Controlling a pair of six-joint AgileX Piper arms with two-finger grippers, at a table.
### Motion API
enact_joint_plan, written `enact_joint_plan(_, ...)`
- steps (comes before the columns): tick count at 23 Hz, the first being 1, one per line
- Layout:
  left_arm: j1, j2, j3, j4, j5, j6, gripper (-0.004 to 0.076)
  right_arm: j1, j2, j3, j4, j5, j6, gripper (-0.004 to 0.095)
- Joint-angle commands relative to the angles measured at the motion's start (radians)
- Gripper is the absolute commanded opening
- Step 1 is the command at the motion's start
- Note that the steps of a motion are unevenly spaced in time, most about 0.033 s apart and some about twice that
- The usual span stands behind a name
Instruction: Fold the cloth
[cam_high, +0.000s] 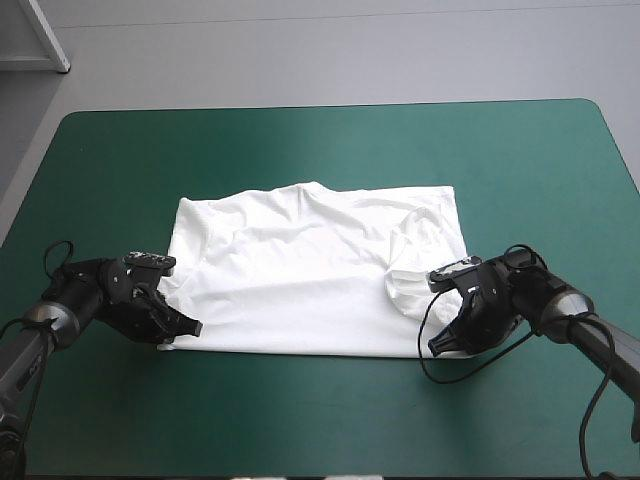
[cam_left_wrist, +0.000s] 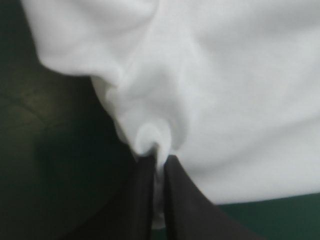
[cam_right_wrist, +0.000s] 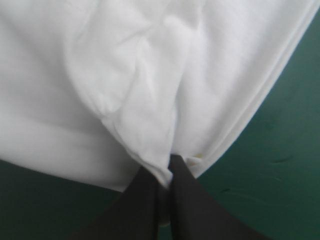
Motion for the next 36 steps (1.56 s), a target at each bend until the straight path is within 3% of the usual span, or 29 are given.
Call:
enact_joint_plan(1,-0.005,-0.032,0.013,-0.006,-0.030,0.001,0.0020,0.001,-0.040,-0.007,-0.035,0.008,0.027,-0.0017)
enact_joint_plan(7,-0.005,-0.155,0.013,-0.011,0.051,-0.003,0.0019,0.001,-0.158,-0.007,-0.061,0.044,0.069,-0.0017)
enact_joint_plan(16,-0.005,-0.251,-0.061,-0.023,0.093,-0.011,0.0019,0.001,-0.240,-0.076,0.015,0.049,0.046,-0.0017)
enact_joint_plan(21,-0.005,-0.146,-0.291,-0.004,0.070,-0.011,0.0020,0.001,-0.180,-0.239,-0.104,-0.089,0.077,-0.0017)
enact_joint_plan(25,-0.005,-0.015,-0.506,0.018,0.068,-0.009,0.0020,-0.001,-0.070,-0.405,-0.226,-0.117,0.111,-0.0017)
enact_joint_plan(30,-0.005,0.134,-0.689,0.036,0.059,-0.009,0.0020,-0.096,0.113,-0.640,-0.224,-0.151,0.111,-0.0017)
enact_joint_plan(36,-0.005,0.215,-0.733,0.036,-0.010,-0.009,0.0020,-0.131,0.237,-0.773,-0.211,-0.162,0.095,-0.0017)
